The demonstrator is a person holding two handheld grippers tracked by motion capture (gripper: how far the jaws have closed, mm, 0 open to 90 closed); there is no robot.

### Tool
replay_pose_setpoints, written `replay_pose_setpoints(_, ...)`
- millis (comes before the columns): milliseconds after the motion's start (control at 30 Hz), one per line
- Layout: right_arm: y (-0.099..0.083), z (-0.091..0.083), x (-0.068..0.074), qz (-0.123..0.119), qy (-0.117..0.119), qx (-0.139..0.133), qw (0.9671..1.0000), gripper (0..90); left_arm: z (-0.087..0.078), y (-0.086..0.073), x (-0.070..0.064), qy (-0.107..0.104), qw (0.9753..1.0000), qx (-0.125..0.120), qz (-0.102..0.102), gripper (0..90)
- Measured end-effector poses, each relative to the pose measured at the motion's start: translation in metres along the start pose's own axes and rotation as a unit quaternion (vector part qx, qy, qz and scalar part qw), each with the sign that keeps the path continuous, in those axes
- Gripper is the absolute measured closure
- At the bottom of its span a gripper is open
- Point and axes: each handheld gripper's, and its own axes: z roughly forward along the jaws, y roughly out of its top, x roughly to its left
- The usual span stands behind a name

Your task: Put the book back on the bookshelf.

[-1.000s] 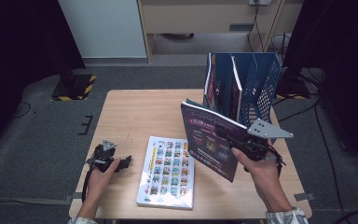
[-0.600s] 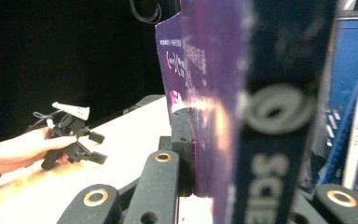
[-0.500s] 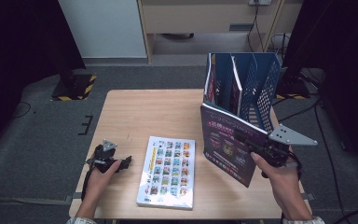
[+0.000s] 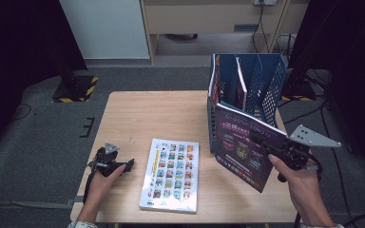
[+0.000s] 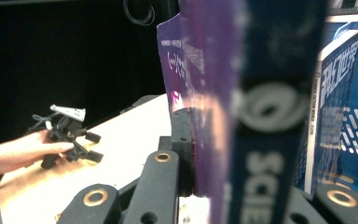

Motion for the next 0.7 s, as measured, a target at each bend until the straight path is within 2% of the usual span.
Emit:
replay_pose_setpoints(167, 0.010, -0.001, -0.002, 0.005, 0.000, -0.003, 1.0000, 83.7, 0.000, 0.000, 0.000, 0.001, 1.0000, 0.000, 0.000, 3.7)
replay_pose_setpoints(300, 0.027, 0.000, -0.005, 0.011, -0.004, -0.010, 0.9999, 83.7, 0.000, 0.000, 0.000, 0.002, 1.0000, 0.001, -0.001, 3.5)
replay_pose_setpoints(467, 0.042, 0.002, -0.007, 0.008, -0.021, -0.013, 0.9997, 83.7, 0.000, 0.000, 0.000, 0.002, 1.0000, 0.002, -0.002, 2.5)
replay_pose_setpoints(700, 0.051, 0.003, -0.011, 0.009, -0.041, -0.014, 0.9990, 83.7, 0.000, -0.001, 0.000, 0.001, 1.0000, 0.004, -0.002, 1.1)
